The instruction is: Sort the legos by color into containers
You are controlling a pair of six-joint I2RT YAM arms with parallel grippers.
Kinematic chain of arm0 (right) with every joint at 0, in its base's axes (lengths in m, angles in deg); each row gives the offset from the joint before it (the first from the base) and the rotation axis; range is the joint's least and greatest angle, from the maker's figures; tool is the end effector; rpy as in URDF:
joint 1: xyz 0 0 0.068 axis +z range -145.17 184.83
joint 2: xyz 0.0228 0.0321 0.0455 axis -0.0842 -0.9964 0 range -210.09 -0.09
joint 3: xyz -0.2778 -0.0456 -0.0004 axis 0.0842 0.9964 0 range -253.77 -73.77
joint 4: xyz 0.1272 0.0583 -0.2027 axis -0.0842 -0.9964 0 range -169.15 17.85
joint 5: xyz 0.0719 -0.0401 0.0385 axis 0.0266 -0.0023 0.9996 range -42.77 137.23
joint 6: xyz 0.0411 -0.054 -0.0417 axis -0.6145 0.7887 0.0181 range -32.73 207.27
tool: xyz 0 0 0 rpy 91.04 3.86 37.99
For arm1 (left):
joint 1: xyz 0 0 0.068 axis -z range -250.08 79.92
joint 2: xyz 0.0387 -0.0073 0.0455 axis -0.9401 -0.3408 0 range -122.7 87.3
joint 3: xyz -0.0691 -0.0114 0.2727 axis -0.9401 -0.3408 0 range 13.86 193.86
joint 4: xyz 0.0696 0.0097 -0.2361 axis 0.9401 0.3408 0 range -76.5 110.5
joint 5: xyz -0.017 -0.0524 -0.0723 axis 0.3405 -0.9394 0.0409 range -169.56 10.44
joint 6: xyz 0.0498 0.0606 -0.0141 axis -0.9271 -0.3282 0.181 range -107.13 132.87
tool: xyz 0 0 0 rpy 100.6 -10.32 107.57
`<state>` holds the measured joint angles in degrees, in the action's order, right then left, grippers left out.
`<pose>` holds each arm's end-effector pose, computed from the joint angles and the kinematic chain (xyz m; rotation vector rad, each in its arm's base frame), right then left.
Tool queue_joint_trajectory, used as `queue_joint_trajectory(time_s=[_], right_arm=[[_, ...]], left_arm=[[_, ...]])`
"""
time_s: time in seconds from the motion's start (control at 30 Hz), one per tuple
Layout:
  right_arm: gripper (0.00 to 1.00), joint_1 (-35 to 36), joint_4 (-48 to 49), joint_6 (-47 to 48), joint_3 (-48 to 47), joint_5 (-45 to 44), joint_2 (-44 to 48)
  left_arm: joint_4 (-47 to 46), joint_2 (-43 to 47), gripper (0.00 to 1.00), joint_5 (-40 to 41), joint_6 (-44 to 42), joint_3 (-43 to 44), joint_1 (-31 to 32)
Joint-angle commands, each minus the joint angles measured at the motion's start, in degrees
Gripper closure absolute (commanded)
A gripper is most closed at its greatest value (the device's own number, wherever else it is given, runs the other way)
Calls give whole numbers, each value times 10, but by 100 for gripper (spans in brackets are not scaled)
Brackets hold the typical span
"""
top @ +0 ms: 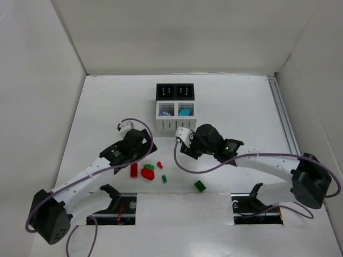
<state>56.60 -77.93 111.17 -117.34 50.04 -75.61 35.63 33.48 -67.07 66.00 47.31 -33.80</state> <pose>0.1770 0.2302 0.2205 -1.3998 1.7582 0.3189 0.1685 -0.1054 0.2152 -0.4565 2.3096 -0.5448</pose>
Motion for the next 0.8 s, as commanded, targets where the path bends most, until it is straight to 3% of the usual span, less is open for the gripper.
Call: queue_joint_trajectory(time_s=[0.0,0.2,0.5,0.77], right_arm=[[59,-21,-21,40,-79,0,44],[59,-99,-55,78,-170,40,50],[59,-191,-86,110,-227,75,28],[59,-261,-81,126,-291,144,-47]], left_arm=[[1,15,0,14,-5,7,2],[-10,1,0,20,-22,35,-4],[-9,-84,0,53,-94,187,-30],[-35,-165,0,-6,-152,286,-130]])
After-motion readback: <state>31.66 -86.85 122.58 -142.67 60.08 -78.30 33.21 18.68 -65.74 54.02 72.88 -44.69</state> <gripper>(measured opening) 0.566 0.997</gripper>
